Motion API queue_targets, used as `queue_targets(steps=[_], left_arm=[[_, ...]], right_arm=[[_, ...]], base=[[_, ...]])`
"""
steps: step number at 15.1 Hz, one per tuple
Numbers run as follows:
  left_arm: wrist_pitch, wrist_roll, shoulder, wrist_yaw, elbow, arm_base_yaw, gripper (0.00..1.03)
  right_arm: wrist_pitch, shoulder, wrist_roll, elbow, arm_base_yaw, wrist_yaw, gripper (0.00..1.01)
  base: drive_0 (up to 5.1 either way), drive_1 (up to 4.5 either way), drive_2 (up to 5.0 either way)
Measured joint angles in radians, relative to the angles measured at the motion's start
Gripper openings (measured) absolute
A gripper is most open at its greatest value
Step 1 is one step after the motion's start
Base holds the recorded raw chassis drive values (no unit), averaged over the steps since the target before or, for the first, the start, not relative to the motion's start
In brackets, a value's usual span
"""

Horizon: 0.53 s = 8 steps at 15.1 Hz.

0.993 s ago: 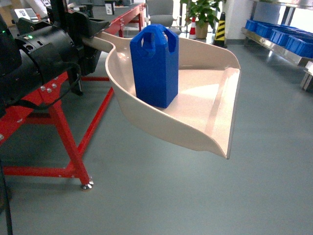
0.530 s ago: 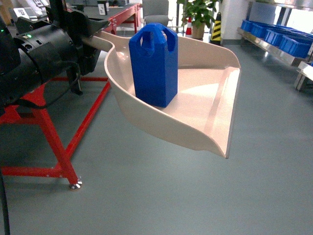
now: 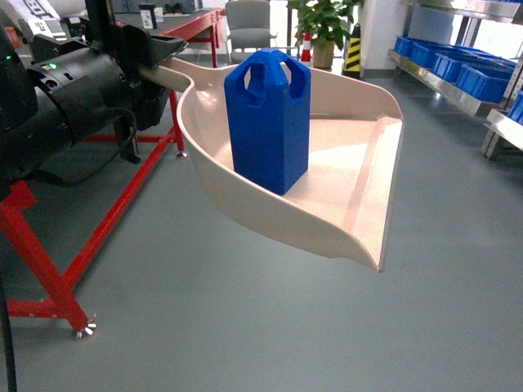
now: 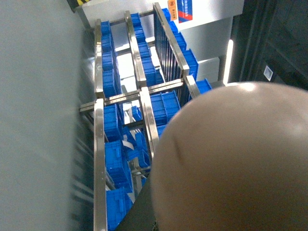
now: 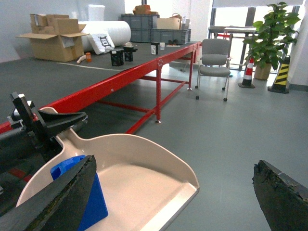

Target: Place part in tray to right shelf

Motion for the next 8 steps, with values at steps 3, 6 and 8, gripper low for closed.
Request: queue_targets(steps=[3, 6, 8], left_arm=[[0.003, 0.000, 0.000, -0.001, 0.000, 0.000, 0.13], [0.001, 0.000, 0.000, -0.001, 0.000, -0.001, 0.13], [0.002, 0.000, 0.000, -0.001, 0.000, -0.001, 0.13]], right_arm=[[0.003, 0.000, 0.000, 0.000, 0.000, 0.000, 0.98], [0.003, 0.000, 0.000, 0.000, 0.000, 0.000, 0.98], [0.001, 0.000, 0.000, 0.000, 0.000, 0.000, 0.98]], base=[[-0.1, 4.27, -4.4], [-0.1, 4.28, -4.4], [0.0, 4.30, -4.3]])
